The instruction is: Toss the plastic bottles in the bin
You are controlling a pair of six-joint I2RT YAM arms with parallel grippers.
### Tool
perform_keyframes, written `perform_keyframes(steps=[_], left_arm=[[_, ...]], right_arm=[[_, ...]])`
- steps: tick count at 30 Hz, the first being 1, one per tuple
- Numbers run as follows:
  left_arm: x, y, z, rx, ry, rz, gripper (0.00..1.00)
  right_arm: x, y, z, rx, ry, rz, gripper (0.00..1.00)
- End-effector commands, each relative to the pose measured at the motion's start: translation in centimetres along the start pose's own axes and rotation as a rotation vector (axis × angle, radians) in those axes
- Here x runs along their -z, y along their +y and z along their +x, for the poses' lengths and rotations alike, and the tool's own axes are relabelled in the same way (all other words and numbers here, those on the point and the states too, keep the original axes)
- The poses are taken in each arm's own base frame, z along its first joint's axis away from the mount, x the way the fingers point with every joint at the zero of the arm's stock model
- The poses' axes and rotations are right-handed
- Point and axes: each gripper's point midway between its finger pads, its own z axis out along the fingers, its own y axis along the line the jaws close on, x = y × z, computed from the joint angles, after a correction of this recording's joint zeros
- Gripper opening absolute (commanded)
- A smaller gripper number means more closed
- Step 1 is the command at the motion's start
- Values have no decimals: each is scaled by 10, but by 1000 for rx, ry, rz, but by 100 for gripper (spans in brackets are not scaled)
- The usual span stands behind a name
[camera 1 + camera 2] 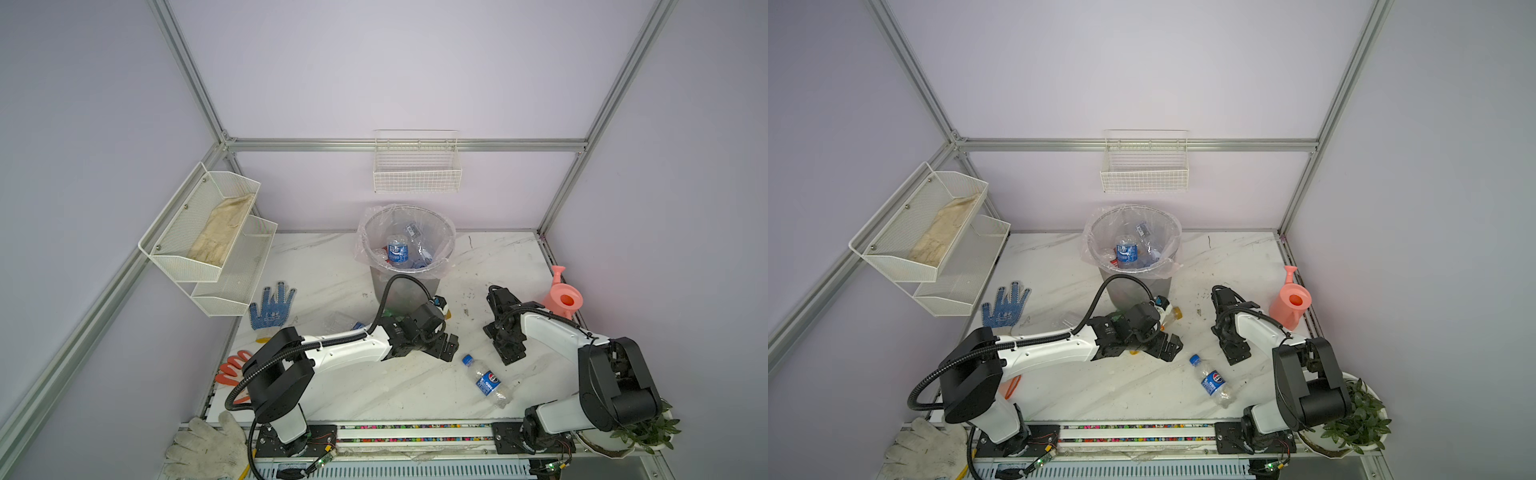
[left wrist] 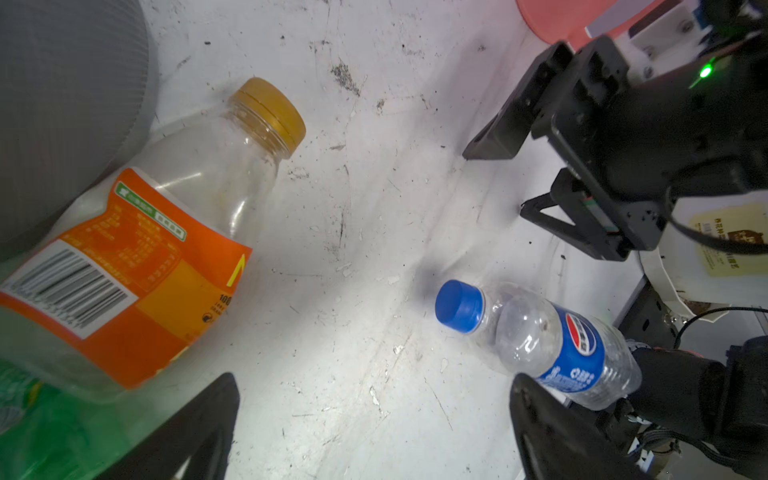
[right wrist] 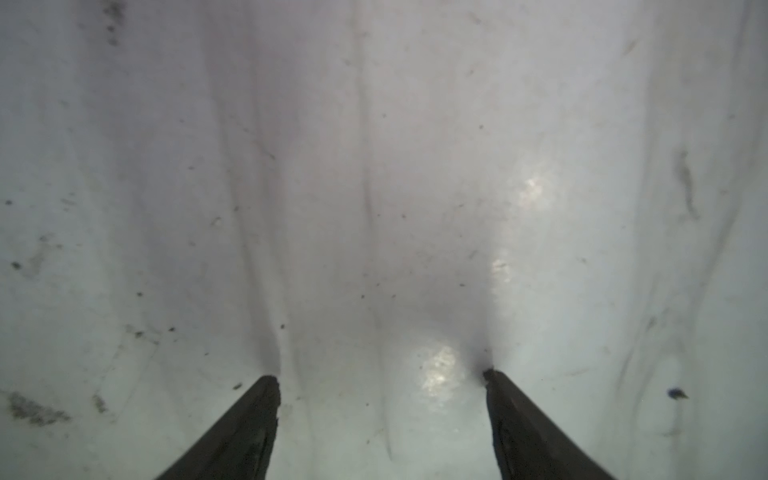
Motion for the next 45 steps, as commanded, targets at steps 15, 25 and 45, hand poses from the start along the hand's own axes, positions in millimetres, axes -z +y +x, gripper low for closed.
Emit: perform_keyframes(steps=[15, 25, 45], left_arm=[[22, -70, 69, -212, 138, 71, 100], [15, -107, 71, -169, 226, 186, 99], [-34, -101, 51, -122, 278, 196, 91]], right_arm=[[48, 47, -22, 46, -102, -250, 89], [34, 30, -15, 54, -77, -205, 88], [23, -53, 28, 134, 34, -14, 82]])
